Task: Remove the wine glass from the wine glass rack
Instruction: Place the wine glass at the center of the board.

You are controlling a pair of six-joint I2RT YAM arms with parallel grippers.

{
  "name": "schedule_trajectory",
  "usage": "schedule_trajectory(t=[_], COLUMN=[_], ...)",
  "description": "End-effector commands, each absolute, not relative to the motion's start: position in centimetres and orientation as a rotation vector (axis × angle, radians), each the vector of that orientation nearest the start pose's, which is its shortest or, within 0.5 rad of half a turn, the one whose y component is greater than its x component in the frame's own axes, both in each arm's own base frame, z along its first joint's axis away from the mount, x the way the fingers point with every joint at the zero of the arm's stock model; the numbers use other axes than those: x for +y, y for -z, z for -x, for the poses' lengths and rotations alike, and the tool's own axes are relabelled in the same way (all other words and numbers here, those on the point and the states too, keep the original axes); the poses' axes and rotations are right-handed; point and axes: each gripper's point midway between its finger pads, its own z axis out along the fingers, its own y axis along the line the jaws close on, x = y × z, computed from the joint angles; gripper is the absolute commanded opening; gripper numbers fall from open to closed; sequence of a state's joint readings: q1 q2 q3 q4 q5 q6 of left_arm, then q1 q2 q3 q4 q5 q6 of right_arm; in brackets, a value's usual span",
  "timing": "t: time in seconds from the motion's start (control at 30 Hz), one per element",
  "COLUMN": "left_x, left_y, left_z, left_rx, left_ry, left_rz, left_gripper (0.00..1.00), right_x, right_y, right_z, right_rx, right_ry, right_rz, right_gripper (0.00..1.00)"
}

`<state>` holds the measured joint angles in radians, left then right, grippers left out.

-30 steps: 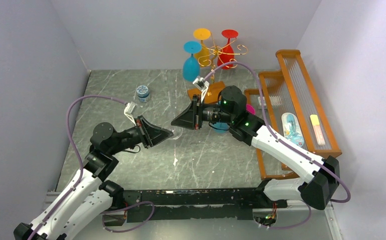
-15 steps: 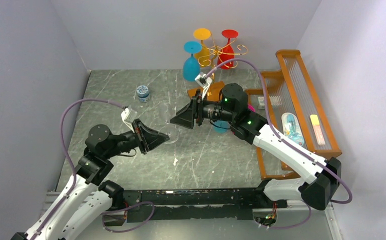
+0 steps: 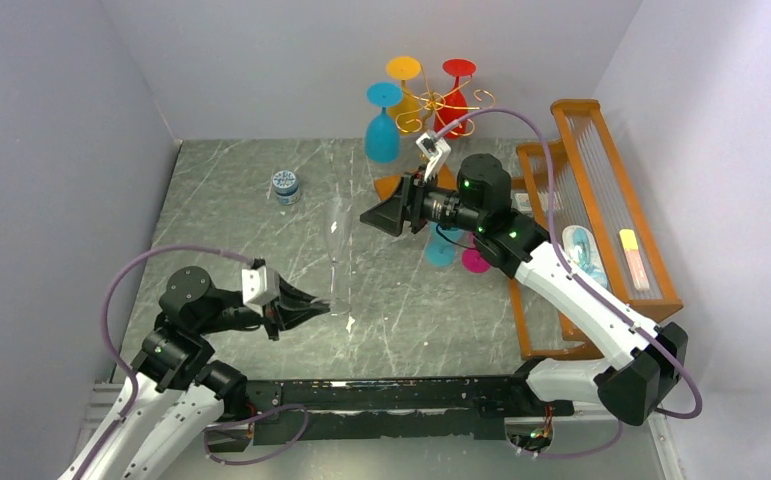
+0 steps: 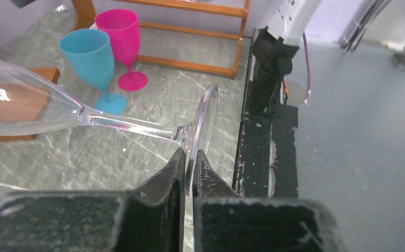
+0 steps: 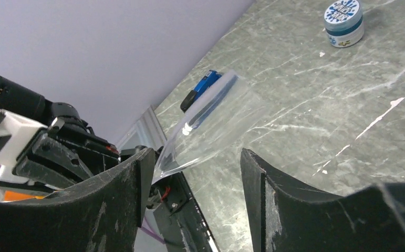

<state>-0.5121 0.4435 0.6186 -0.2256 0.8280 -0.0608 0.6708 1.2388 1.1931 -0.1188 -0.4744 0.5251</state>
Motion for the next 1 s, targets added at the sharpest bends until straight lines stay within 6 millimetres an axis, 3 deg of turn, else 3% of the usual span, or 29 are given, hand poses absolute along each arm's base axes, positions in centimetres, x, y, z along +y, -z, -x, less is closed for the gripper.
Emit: schedule_trajectory(t=[0.0, 0.27, 0.47, 0.67, 0.97], left_x=[-21.0, -20.3, -20.1, -20.0, -20.3], left_y=[-26.7, -24.7, -23.7, -22.4, -21.9], left_z=[-9.7, -10.0, -10.3, -11.5, -10.9], left_rx=[1.17, 1.159, 1.157, 1.178, 1.059], left_ry=[0.965, 0.848, 0.806, 0.742, 0.722], left_rz=[-1.251, -1.369, -1.406, -1.446, -1.543], left_gripper=[0.05, 0.05, 0.05, 0.05, 0.05], right_x=[32.3, 33.1, 33.2, 32.5, 33.7], right_y=[-34.2, -34.7, -34.7, -33.8, -33.1], right_z=[-24.1, -23.3, -24.1, -26.8, -26.2], right_rx=[1.837, 1.828, 1.847, 1.958, 2.041], right_ry=[-1.329, -1.387, -1.361, -1.291, -1.4], right_rz=[0.528, 0.617, 0.594, 0.512, 0.609], right_gripper=[0.65, 0.67, 0.68, 0.68, 0.6])
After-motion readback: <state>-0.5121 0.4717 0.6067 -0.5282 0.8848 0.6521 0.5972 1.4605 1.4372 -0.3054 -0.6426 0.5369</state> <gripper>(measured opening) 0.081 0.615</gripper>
